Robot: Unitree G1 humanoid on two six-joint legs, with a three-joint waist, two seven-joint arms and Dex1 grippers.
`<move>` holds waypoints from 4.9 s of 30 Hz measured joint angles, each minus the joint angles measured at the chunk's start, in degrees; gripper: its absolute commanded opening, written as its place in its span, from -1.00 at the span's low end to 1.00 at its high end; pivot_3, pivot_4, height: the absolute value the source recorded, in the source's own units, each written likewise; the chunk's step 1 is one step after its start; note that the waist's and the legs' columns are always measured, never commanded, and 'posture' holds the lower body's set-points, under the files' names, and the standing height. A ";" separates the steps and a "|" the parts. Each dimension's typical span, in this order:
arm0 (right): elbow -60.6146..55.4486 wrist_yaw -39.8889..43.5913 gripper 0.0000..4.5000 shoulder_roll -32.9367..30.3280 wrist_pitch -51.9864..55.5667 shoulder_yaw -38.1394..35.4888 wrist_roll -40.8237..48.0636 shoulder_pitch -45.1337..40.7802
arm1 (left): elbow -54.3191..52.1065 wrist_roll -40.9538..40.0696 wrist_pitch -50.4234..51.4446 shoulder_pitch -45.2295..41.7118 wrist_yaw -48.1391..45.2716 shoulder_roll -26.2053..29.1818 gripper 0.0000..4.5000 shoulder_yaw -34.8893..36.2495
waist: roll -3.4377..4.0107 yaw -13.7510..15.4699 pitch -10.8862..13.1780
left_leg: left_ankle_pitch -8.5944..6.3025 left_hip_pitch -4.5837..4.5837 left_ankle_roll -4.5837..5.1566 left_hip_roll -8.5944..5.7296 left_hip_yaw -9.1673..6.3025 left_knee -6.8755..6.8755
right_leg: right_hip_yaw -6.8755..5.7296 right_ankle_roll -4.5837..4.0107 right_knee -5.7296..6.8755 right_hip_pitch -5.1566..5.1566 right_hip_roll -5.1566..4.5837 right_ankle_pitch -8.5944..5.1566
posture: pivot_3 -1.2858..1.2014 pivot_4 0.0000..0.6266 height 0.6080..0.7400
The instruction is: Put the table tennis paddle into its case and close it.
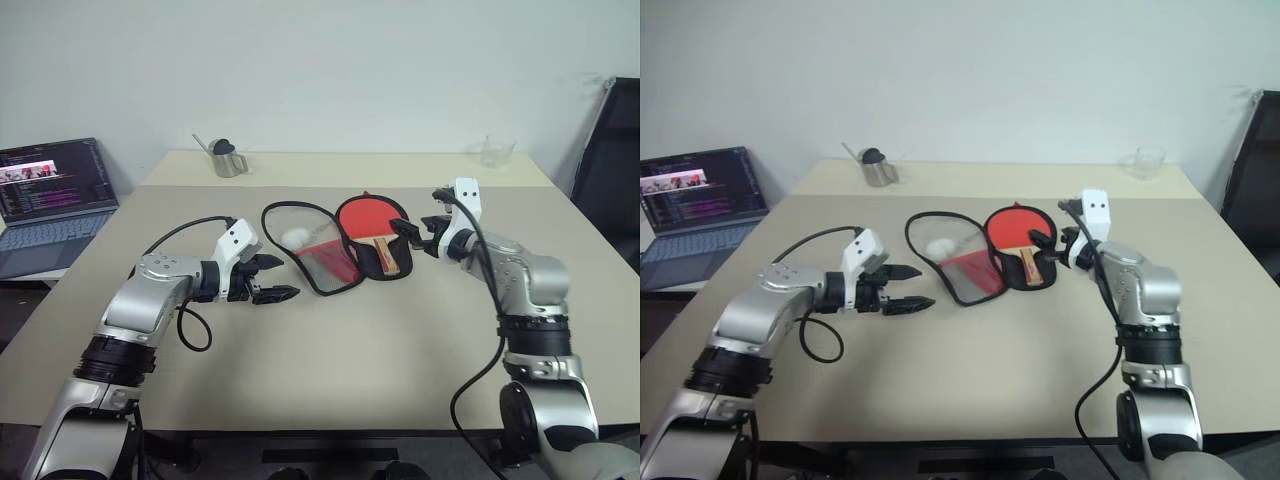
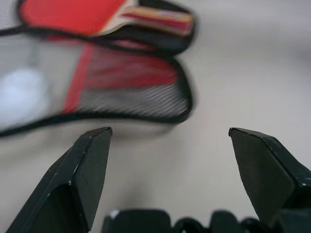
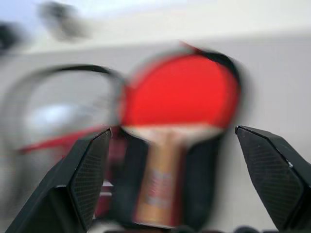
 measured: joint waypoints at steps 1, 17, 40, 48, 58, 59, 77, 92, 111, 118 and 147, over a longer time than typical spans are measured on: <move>-3.75 3.32 0.99 -2.47 1.56 1.27 2.39 1.49 | 0.76 0.38 -0.31 -0.15 0.64 -0.63 0.88 0.03 | -0.01 0.12 0.00 | 0.00 0.00 0.00 -0.01 -0.01 0.00 | -0.01 0.01 -0.03 0.03 -0.02 0.00 | 0.03 -0.52 1.00; -17.31 17.35 1.00 -13.29 4.52 8.16 11.55 9.77 | 16.27 8.33 -0.33 -6.87 9.55 -8.22 -0.69 -0.66 | -0.09 0.17 -0.03 | 0.00 0.03 0.01 -0.03 -0.07 0.14 | -0.07 0.03 -0.03 0.13 0.00 0.01 | 0.03 -0.52 1.00; -16.35 16.94 1.00 -17.76 1.99 8.51 10.94 10.11 | 20.45 12.21 -6.35 -18.57 18.61 -22.41 -0.99 0.10 | -0.18 0.48 0.02 | 0.00 -0.01 0.01 -0.08 -0.12 0.24 | -0.11 0.08 -0.12 0.27 -0.04 0.03 | 0.03 -0.52 1.00; -15.32 16.65 1.00 -19.52 0.76 7.14 10.75 10.63 | 23.77 14.08 -11.79 -22.89 22.26 -31.78 -0.99 -2.29 | -0.19 0.20 0.03 | -0.01 0.01 0.01 -0.13 -0.11 0.21 | -0.09 0.11 -0.24 0.31 0.02 0.05 | 0.03 -0.52 1.00; -16.38 15.08 1.00 -21.79 0.79 3.84 11.12 13.08 | 25.54 21.56 -7.79 -19.26 28.93 -36.70 -0.99 -8.69 | -0.21 0.06 0.04 | -0.01 0.04 0.00 -0.12 -0.12 0.21 | -0.08 0.10 -0.19 0.30 0.03 0.04 | 0.03 -0.52 1.00; -16.60 14.98 1.00 -21.96 0.80 3.71 11.14 13.25 | 25.75 22.09 -7.79 -18.76 29.50 -36.61 -0.99 -8.97 | -0.21 0.07 0.05 | -0.01 0.04 0.00 -0.12 -0.13 0.21 | -0.09 0.10 -0.19 0.30 0.03 0.04 | 0.03 -0.52 1.00; 15.13 -13.79 1.00 -1.20 -3.09 0.87 -3.60 0.32 | 8.49 2.11 -4.79 -12.89 -5.14 -9.14 -0.31 4.08 | -0.26 0.13 0.09 | 0.16 0.08 -0.27 -0.04 -0.12 0.01 | -0.12 -0.03 0.01 0.22 -0.03 -0.01 | 0.03 -0.52 1.00; 28.99 -14.47 1.00 2.21 -9.24 -1.23 -5.83 -4.21 | -3.57 -4.20 2.44 -4.95 -5.91 -3.41 0.98 7.84 | -0.29 -0.03 0.10 | 0.16 0.07 -0.25 0.00 -0.11 0.03 | -0.07 0.04 -0.01 0.21 -0.01 0.05 | 0.03 -0.52 1.00; 38.08 -13.28 0.01 5.48 -13.60 -2.89 -6.84 -5.62 | -7.00 -1.72 0.09 -3.11 -2.60 -2.75 1.00 6.53 | -0.29 -0.07 0.10 | 0.16 0.09 -0.25 0.00 -0.11 0.02 | -0.06 0.03 0.00 0.21 -0.01 0.05 | 0.03 -0.52 1.00; 38.12 -13.21 -1.00 5.54 -14.34 -2.85 -7.07 -5.62 | -6.92 -1.49 -0.20 -3.17 -1.66 -2.79 1.00 6.52 | -0.29 -0.19 0.10 | 0.16 0.10 -0.25 0.01 -0.10 0.02 | -0.05 0.03 0.01 0.21 0.00 0.05 | 0.03 -0.52 1.00; -3.40 -7.19 -1.00 -0.71 12.72 3.12 -2.42 14.44 | 0.61 0.88 -5.13 -8.59 -3.04 -4.13 1.00 3.06 | -0.29 0.09 0.10 | 0.15 0.07 -0.25 0.00 -0.13 -0.02 | -0.11 0.05 -0.08 0.22 -0.01 0.03 | 0.03 -0.52 1.00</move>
